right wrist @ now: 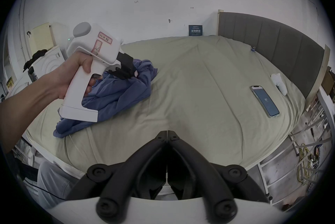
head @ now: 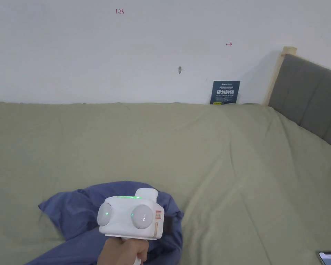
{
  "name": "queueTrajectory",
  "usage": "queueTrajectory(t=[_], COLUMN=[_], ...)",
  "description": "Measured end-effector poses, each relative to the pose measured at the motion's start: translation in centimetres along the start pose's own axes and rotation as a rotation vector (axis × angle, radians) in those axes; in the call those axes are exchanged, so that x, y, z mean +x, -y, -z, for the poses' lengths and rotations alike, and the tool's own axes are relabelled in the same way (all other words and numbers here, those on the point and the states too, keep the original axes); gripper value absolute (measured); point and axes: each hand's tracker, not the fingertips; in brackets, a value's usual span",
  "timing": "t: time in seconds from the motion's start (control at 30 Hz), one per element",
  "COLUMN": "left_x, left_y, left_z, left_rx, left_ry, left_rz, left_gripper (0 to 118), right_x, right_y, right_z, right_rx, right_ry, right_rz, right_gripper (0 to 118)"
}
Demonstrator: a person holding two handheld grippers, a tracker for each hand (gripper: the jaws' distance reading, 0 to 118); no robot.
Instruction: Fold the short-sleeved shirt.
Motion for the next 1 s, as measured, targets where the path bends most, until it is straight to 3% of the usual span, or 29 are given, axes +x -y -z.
queueTrajectory(t=[0.03,0.07,0.1,0.33,0.43,0.47,0.5,0.53,0.57,0.63,0.8,1.0], left_x=[-0.4,-1.1,-1.8,-4.7,-6.5,-7.3,-7.9,-8.2,-8.7,-9.4,-10.4,-11.6], left_y=[0.0,0.6,1.2,5.4,9.0,10.3,11.6,12.8,14.3,17.2,22.1,22.4], left_z=[0.0,-1.1,-2.1,-14.1,-21.1,-23.3,-25.3,-26.8,-28.6,-31.5,-36.3,-35.3], left_rx=[-0.007,-0.024,-0.014,0.136,0.248,0.286,0.311,0.343,0.383,0.508,0.525,0.510], left_ry=[-0.022,-0.019,-0.005,-0.046,-0.092,-0.093,-0.106,-0.115,-0.134,-0.203,-0.270,-0.326], left_rz=[-0.014,-0.019,-0.018,-0.023,-0.032,-0.048,-0.064,-0.078,-0.071,-0.095,-0.065,-0.126], left_gripper=[108,115,110,107,90,74,54,20,0,0,0,0], right_x=[-0.2,-0.3,-0.5,-1.5,-1.7,-1.7,-1.8,-1.9,-2.0,-2.1,-2.3,-2.7], right_y=[0.0,-0.1,-0.3,-1.5,-2.2,-2.3,-2.5,-2.6,-2.7,-2.9,-2.7,-2.1], right_z=[0.0,-0.1,-0.3,-2.6,-3.7,-4.2,-4.7,-5.1,-5.6,-6.3,-7.8,-8.2], right_rx=[0.000,0.002,0.005,0.092,0.125,0.145,0.163,0.180,0.193,0.211,0.252,0.246], right_ry=[-0.005,-0.010,-0.013,-0.042,-0.049,-0.053,-0.050,-0.048,-0.038,-0.035,-0.042,-0.048], right_rz=[-0.002,-0.004,-0.007,-0.032,-0.045,-0.046,-0.050,-0.063,-0.074,-0.075,-0.078,-0.073], right_gripper=[0,0,0,0,0,0,0,0,0,0,0,0])
